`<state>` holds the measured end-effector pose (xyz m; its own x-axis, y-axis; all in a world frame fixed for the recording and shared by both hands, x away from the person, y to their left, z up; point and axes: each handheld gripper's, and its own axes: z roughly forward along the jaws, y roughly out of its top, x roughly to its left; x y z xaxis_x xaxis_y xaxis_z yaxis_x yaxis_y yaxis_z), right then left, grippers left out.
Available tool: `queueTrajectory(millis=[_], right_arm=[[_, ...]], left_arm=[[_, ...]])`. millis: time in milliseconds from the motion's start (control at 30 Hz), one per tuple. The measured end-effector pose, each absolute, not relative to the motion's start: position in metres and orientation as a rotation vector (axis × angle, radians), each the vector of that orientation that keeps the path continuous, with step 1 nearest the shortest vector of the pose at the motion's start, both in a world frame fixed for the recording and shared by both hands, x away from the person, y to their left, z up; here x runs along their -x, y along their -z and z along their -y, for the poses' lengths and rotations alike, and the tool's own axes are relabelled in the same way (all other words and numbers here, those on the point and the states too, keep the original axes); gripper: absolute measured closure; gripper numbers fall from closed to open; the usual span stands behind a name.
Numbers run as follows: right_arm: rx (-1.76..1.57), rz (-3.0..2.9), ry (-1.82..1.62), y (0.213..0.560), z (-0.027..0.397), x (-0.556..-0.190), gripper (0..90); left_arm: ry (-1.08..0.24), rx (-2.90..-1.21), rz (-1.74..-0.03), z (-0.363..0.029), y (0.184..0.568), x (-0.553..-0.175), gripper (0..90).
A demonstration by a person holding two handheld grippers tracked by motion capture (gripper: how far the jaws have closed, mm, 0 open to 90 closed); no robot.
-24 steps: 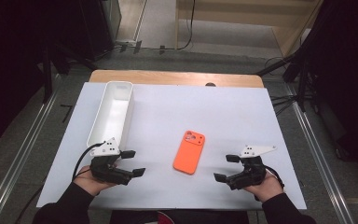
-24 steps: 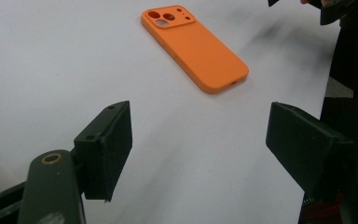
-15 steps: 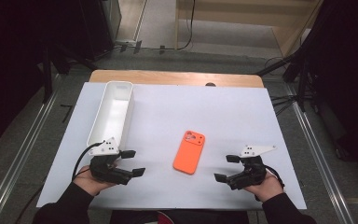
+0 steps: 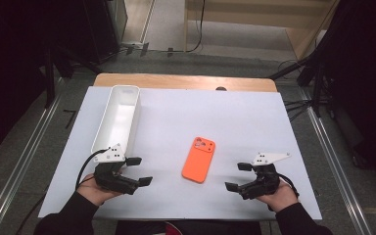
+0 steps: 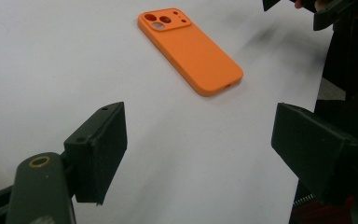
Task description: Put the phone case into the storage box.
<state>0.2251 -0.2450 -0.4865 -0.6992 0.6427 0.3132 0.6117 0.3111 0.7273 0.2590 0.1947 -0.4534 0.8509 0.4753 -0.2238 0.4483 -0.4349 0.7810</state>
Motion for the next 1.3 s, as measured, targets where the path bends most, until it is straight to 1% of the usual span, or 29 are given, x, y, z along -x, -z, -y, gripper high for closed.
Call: queueTrajectory(millis=[533, 933, 1300], right_arm=[[-1.198, -2.519, -1.370, 0.4869, 0.2447, -0.2263, 5.1], [-1.204, -2.515, -1.377, 0.4871, 0.2448, -0.2264, 5.1], [-1.206, -2.499, -1.383, 0.4871, 0.2462, -0.2270, 5.1]], left_arm=[[-0.092, -2.080, -0.682, -0.1962, 0.4528, -0.2585, 18.6], [-0.095, -2.079, -0.692, -0.1964, 0.4532, -0.2591, 18.6], [-0.119, -2.045, -0.744, -0.1913, 0.4469, -0.2586, 18.5]])
